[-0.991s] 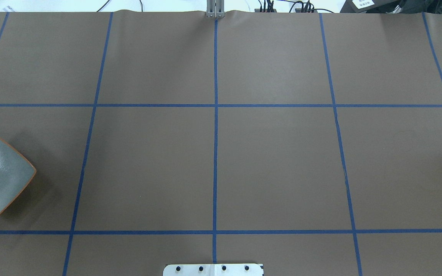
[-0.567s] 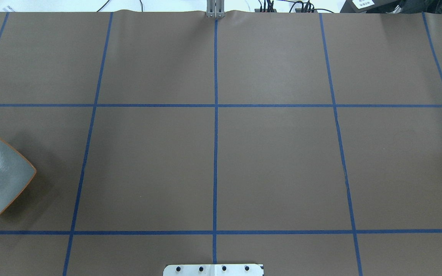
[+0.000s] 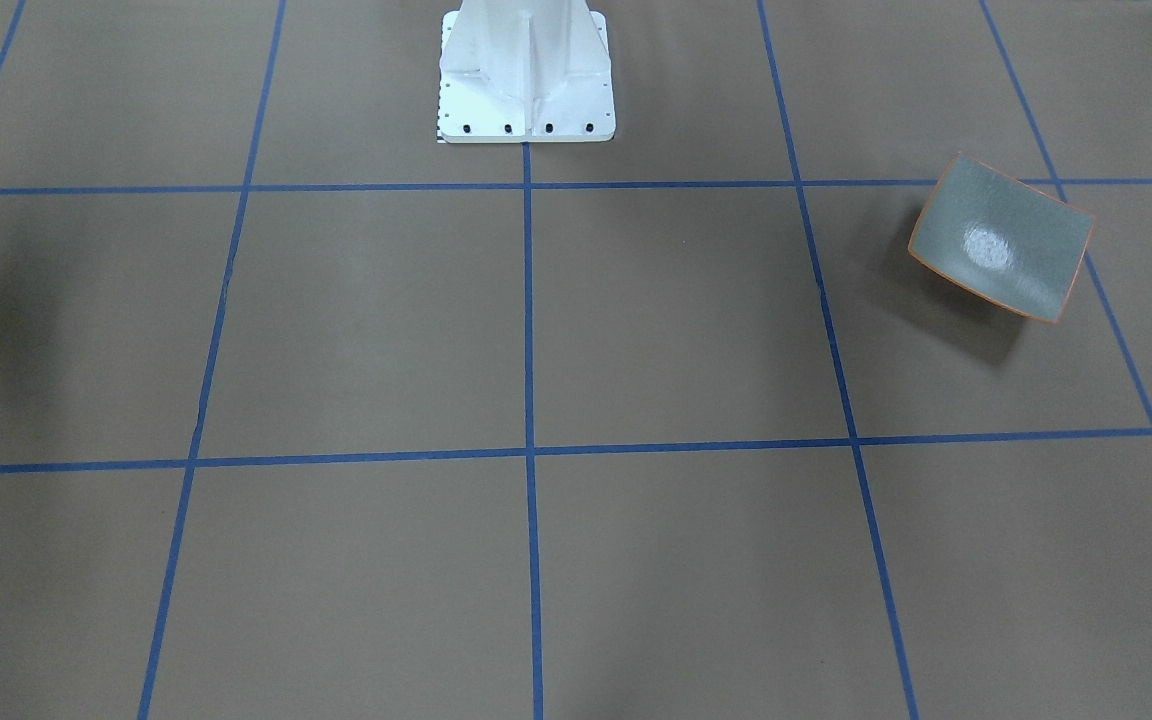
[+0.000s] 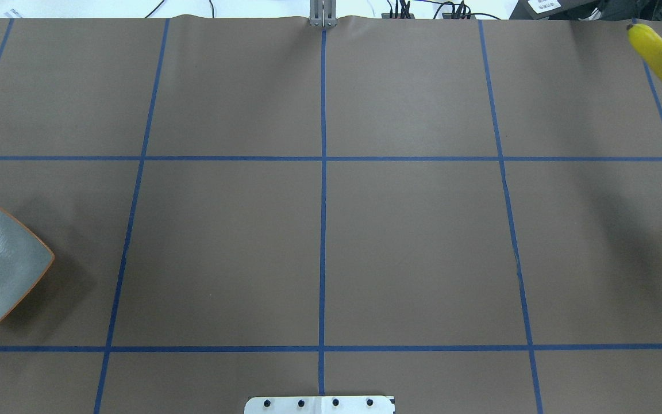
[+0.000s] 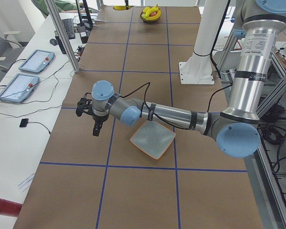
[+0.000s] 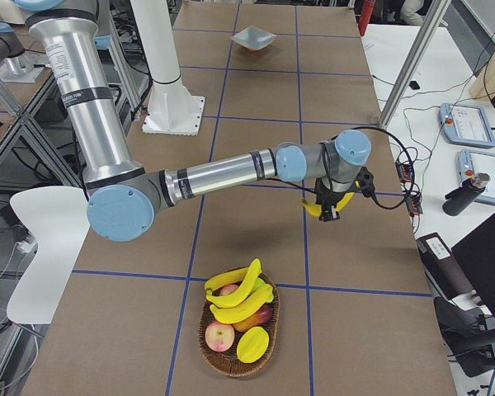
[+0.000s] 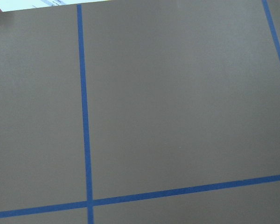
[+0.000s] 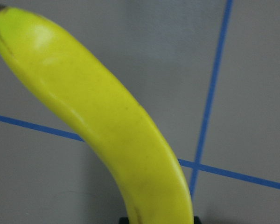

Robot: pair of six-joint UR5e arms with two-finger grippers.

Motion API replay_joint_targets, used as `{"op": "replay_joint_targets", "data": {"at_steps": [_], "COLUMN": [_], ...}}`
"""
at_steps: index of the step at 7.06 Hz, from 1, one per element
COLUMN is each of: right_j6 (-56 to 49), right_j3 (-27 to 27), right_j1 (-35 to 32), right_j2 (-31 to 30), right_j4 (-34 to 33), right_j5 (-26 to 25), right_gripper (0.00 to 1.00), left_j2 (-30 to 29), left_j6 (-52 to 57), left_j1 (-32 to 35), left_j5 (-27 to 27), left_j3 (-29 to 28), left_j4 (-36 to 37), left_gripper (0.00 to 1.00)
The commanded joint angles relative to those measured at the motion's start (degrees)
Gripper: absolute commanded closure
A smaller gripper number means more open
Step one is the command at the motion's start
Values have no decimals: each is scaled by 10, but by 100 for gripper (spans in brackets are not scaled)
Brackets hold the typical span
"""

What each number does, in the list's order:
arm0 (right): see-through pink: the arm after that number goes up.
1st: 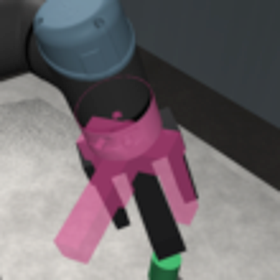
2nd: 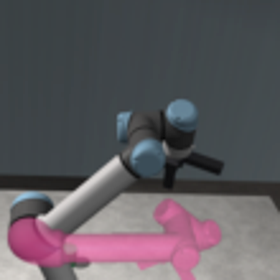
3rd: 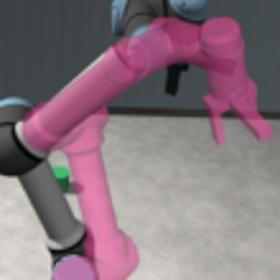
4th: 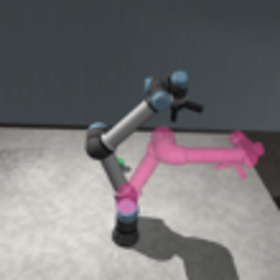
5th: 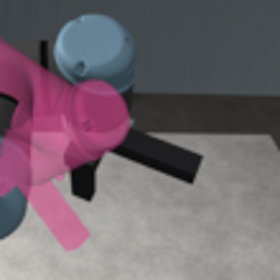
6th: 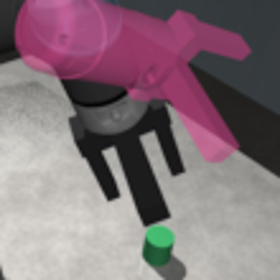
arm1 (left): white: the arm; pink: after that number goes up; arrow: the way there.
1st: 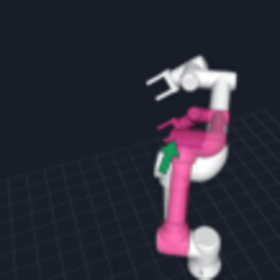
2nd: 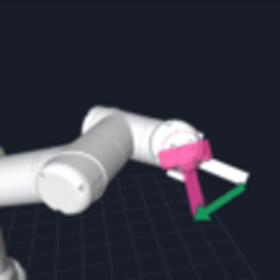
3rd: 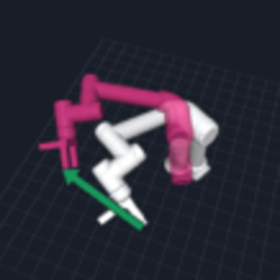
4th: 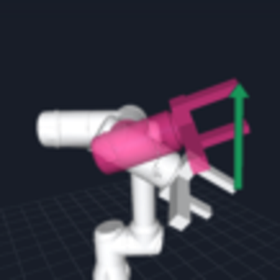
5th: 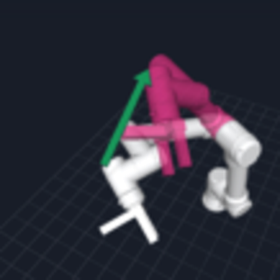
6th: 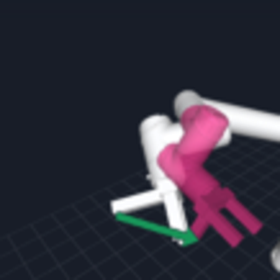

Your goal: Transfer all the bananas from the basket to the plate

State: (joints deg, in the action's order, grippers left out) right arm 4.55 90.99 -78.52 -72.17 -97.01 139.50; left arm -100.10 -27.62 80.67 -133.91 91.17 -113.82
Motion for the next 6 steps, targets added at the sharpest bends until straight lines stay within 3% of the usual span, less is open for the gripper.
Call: {"op": "replay_joint_targets", "data": {"at_steps": [1, 3, 4, 6], "right_j6": [201, 386, 453, 573], "right_j3": [85, 152, 185, 203], "right_j1": [110, 199, 230, 294], "right_j2": [30, 68, 77, 118], "right_j4": [1, 2, 2, 2], "right_j5": [24, 23, 23, 18], "right_gripper": [100, 100, 100, 100], "left_j2": [-35, -41, -73, -128], "left_j6": [-140, -279, -397, -538], "left_j1": [-28, -85, -121, -183], "left_j5": [-50, -56, -51, -39], "left_j3": [1, 1, 0, 8], "left_j4": [-57, -179, -234, -283], "left_gripper": [0, 0, 0, 0]}}
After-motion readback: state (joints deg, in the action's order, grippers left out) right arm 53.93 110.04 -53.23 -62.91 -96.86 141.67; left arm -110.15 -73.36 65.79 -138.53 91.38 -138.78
